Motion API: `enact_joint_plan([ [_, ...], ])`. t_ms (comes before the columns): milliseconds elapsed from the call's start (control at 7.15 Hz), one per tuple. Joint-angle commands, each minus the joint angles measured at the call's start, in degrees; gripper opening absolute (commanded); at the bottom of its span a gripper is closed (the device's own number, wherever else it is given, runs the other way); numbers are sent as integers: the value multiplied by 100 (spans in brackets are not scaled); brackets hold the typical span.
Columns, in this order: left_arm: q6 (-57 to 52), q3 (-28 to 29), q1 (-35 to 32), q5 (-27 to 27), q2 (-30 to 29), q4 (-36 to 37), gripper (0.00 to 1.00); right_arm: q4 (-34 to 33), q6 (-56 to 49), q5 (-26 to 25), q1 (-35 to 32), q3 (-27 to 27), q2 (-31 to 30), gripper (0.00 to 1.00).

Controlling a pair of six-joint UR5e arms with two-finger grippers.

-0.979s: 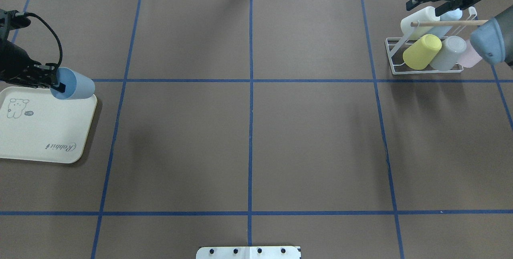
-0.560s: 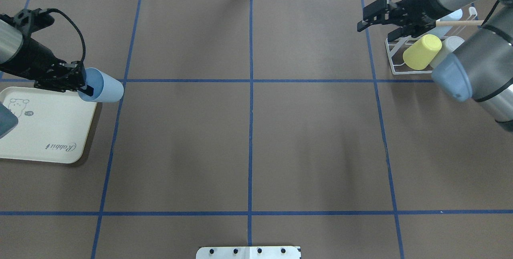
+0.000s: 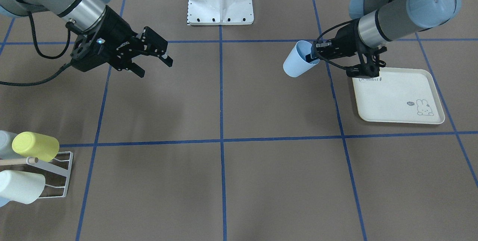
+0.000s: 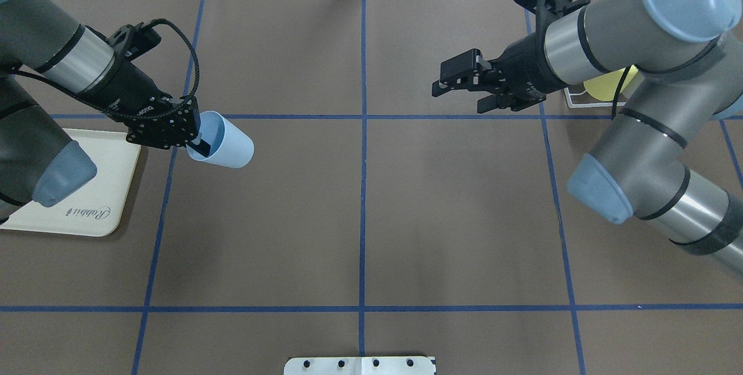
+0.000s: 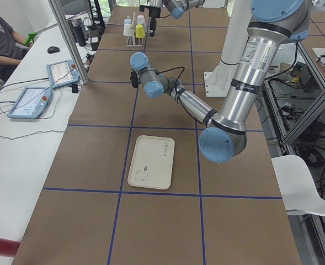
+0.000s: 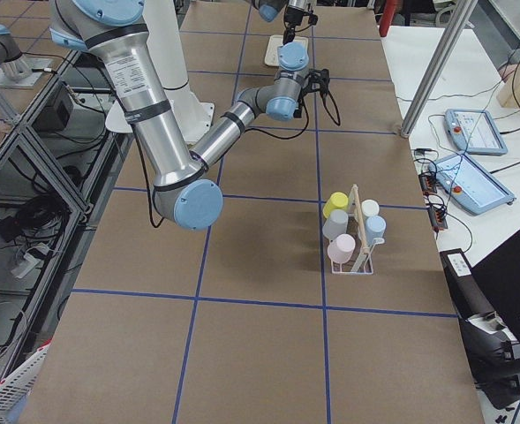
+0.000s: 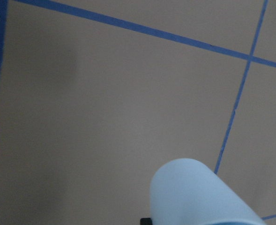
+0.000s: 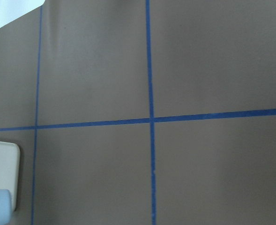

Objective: Transfer IKEA cup to right arm and place on rack

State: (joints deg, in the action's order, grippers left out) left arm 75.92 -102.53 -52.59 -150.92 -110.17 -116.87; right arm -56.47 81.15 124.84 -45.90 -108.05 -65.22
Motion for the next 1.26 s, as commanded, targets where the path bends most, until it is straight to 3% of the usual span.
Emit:
enact_joint_plan([
  [0,1592,127,64,228,-65,-1559,0,1449,1198,-705,616,12,-8,98],
  [280,3001,224,318,1202,-101,-3018,0,2180,1656,-759,679,12,-8,98],
  [560,4643,723,660,1904,-101,-5274,0,3015,2193,-1205,784,73,-8,98],
  [1119,6807,918,1574,3767,-145,-7670,0,4062,2607,-1734,933,267,27,97],
])
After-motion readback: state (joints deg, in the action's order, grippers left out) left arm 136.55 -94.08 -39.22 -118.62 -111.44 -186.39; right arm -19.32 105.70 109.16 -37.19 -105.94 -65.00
